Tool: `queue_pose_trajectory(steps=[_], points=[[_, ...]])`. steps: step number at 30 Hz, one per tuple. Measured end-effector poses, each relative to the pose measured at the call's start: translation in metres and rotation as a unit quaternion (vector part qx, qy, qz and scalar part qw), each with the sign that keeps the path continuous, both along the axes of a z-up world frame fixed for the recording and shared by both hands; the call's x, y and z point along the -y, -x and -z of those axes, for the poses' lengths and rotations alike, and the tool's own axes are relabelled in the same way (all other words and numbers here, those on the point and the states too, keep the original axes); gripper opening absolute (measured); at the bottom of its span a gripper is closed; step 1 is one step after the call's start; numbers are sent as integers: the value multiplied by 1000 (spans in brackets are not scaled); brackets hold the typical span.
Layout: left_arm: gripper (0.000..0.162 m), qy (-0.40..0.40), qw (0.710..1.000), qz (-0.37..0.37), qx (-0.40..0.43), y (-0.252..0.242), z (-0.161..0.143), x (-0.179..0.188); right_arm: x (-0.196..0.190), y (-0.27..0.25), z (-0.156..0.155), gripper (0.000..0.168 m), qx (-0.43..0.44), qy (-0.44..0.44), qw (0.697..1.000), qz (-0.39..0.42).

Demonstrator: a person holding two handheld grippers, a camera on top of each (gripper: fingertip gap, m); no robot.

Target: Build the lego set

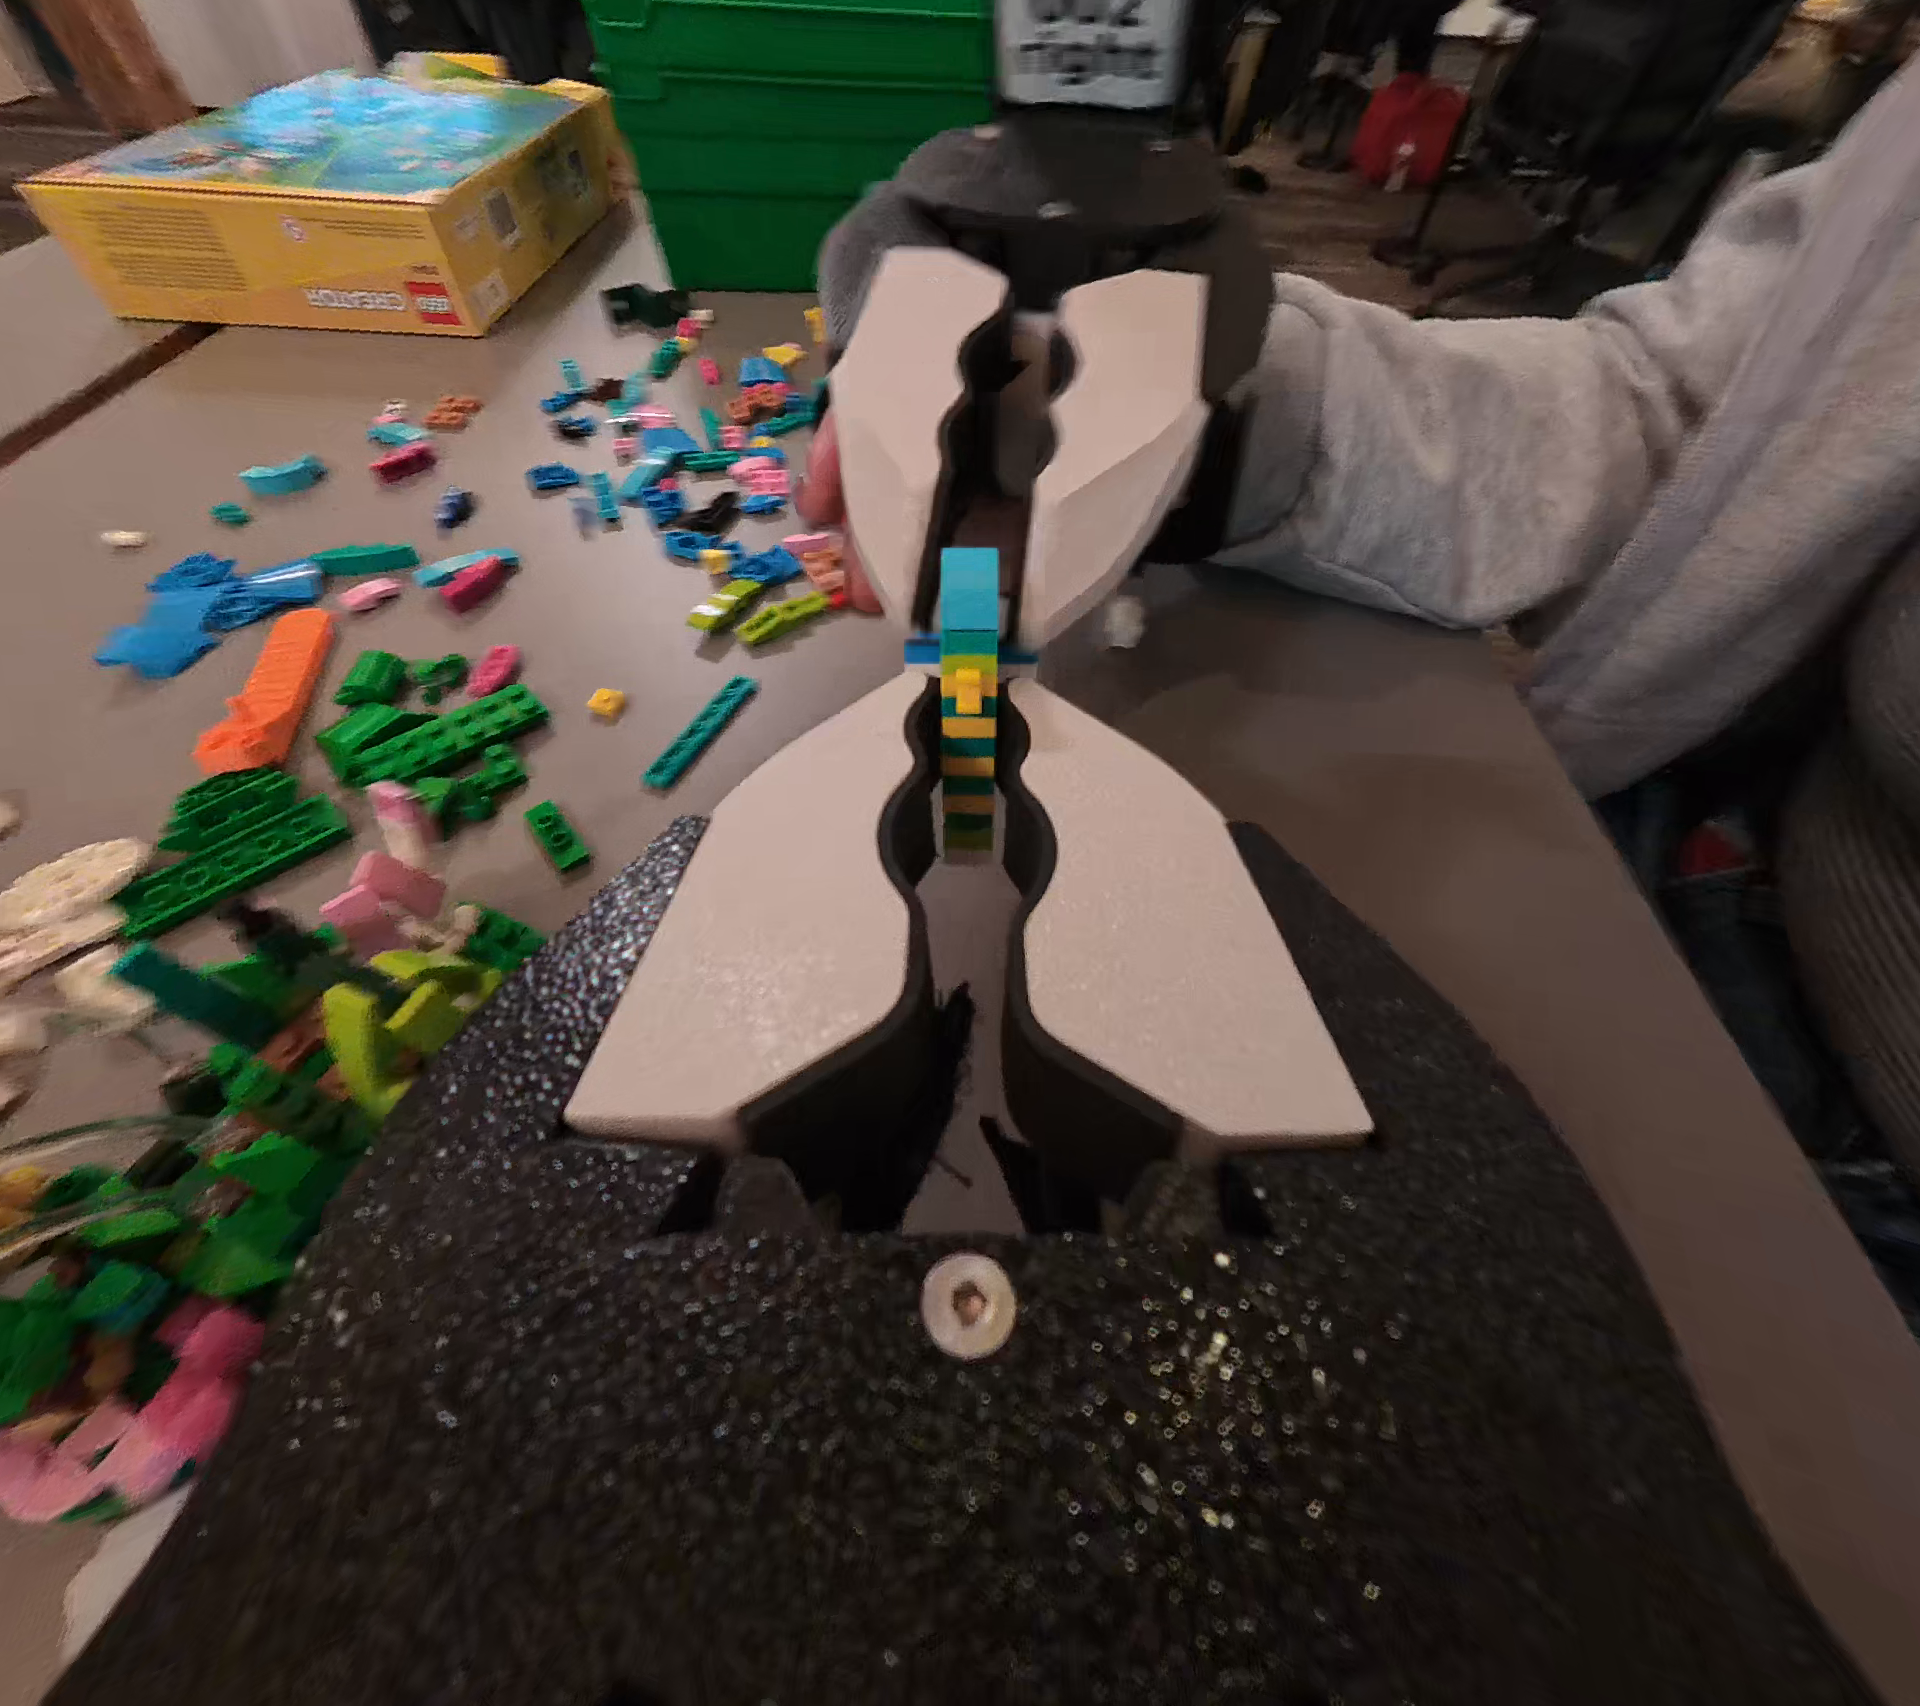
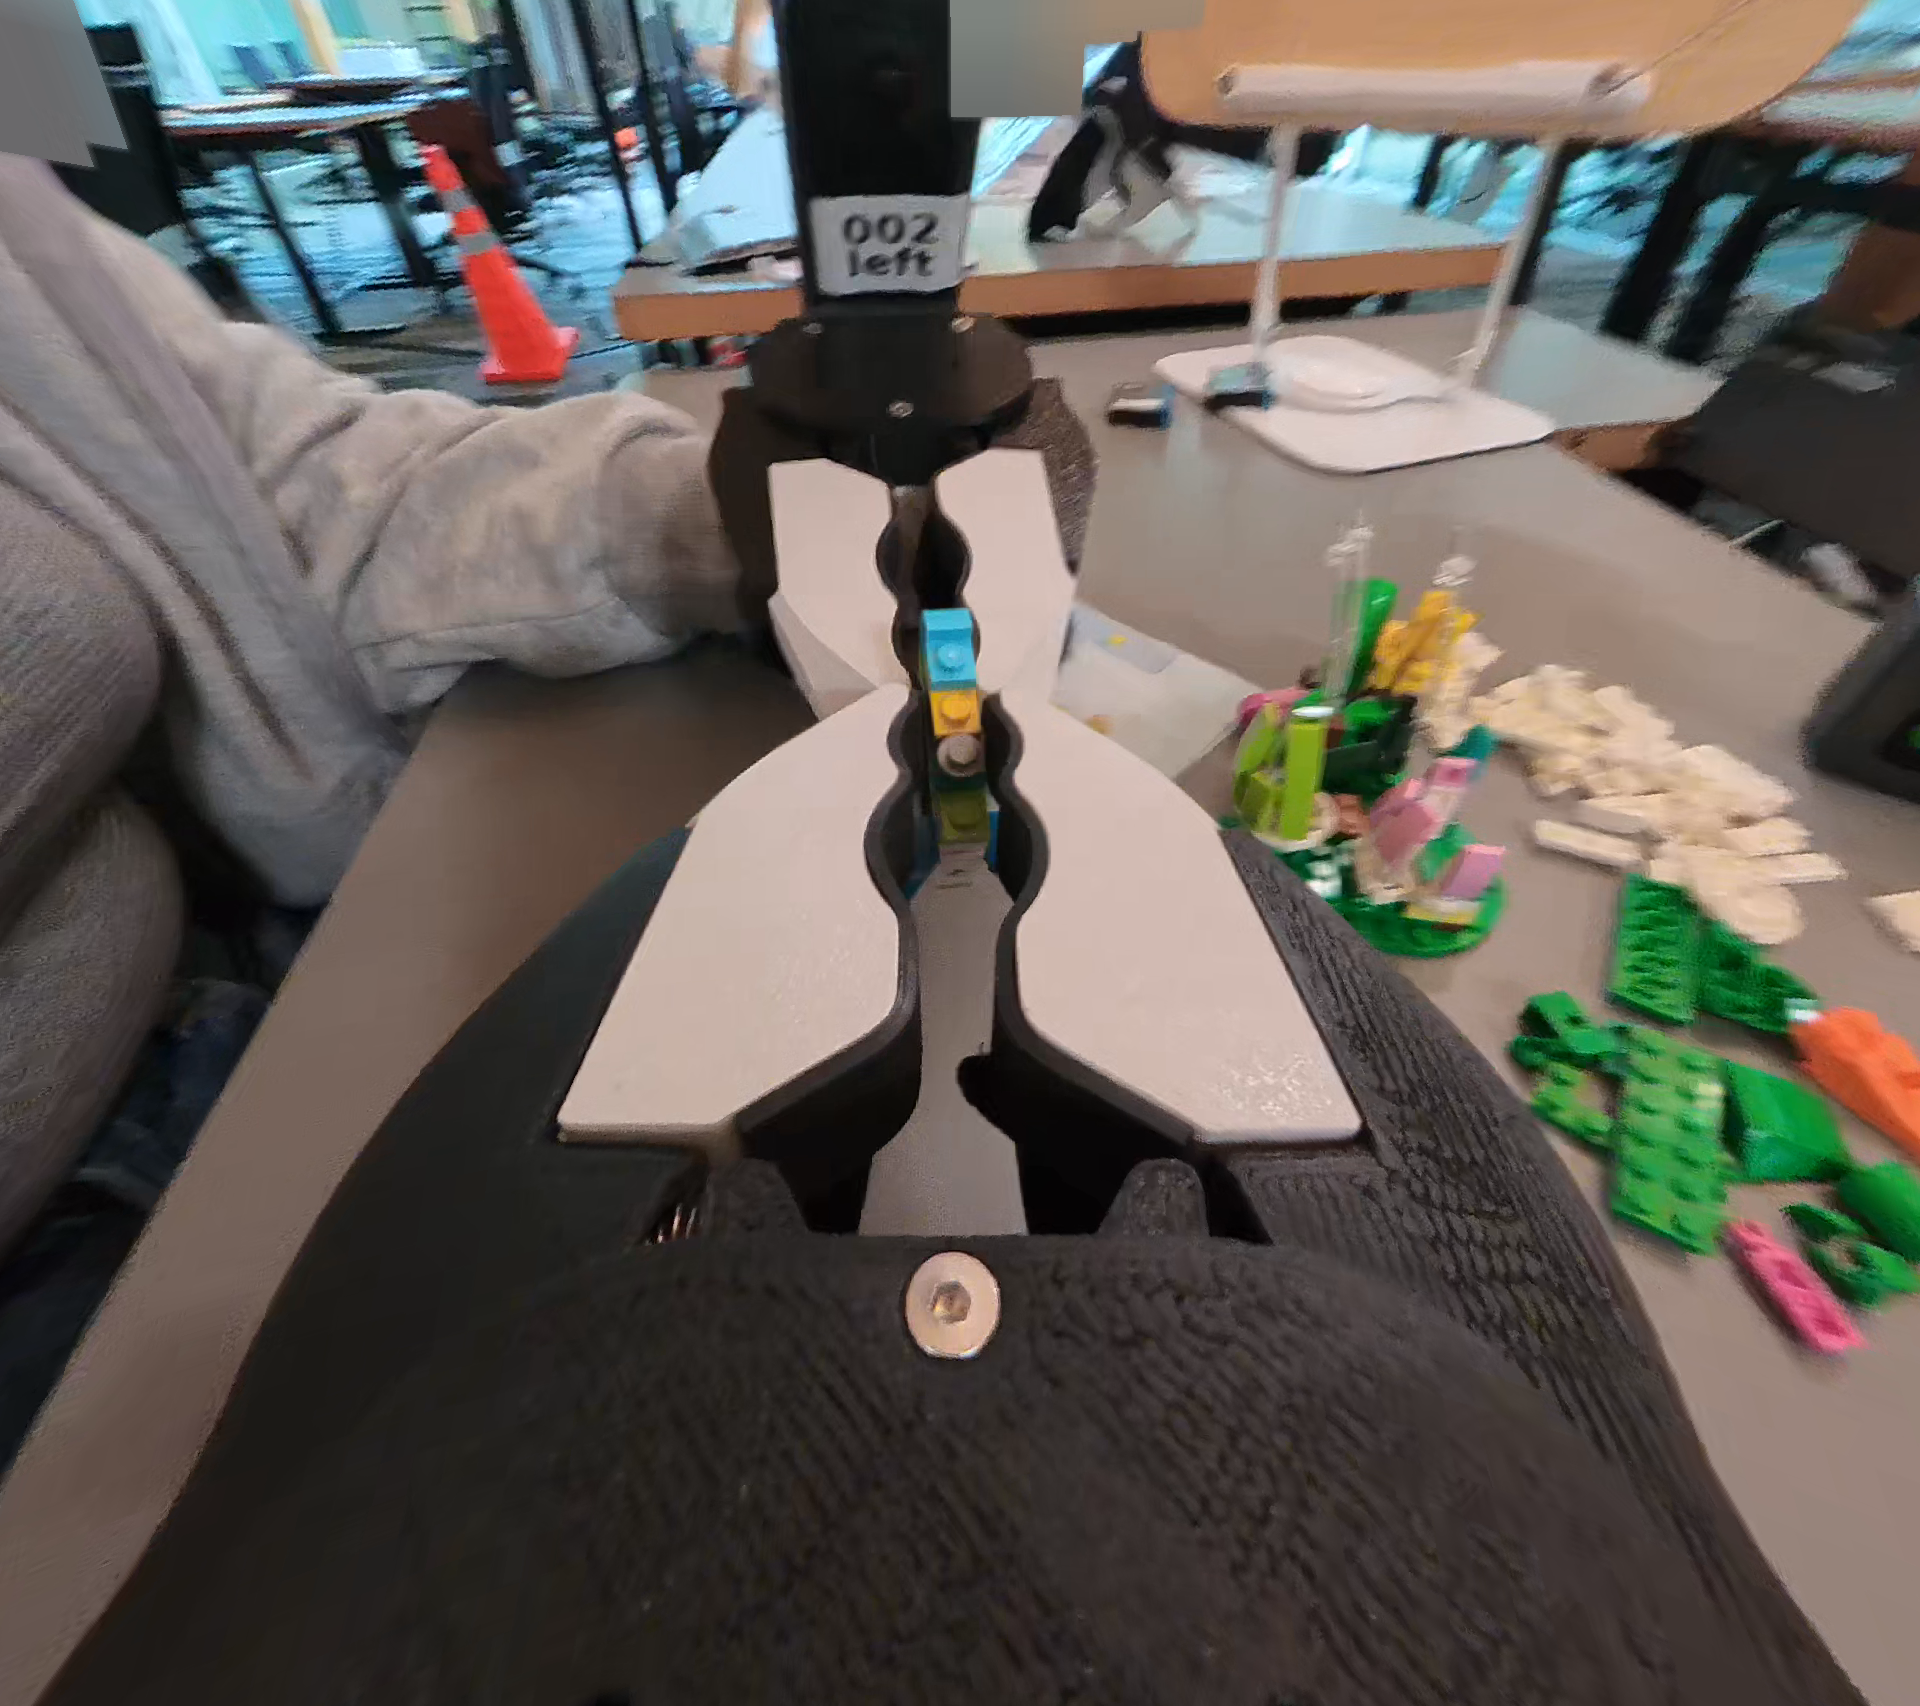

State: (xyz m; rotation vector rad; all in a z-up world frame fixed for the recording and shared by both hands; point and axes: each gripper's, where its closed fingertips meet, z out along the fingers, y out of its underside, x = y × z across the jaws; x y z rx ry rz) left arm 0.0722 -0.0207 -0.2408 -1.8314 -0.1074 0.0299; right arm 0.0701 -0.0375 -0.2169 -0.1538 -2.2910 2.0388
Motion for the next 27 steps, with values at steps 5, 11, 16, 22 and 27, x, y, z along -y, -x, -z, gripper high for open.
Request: queue_pose_trajectory(steps=[5, 11, 16, 22, 27], points=[[8, -42, 979, -191, -59, 56, -15, 29, -22, 43, -26, 29, -31, 62, 984, 164], [8, -107, 938, -321, -75, 84, -25, 58, -59, 83, -29, 24, -29, 87, 939, 332], [8, -118, 928, -341, -94, 87, -24, 61, -83, 93, -39, 19, -108, 66, 897, 423], [8, -140, 921, -350, -97, 87, -30, 66, -88, 96, -37, 19, -132, 42, 883, 448], [8, -133, 924, -341, -112, 84, -28, 62, -91, 96, -39, 16, -208, -6, 858, 470]])
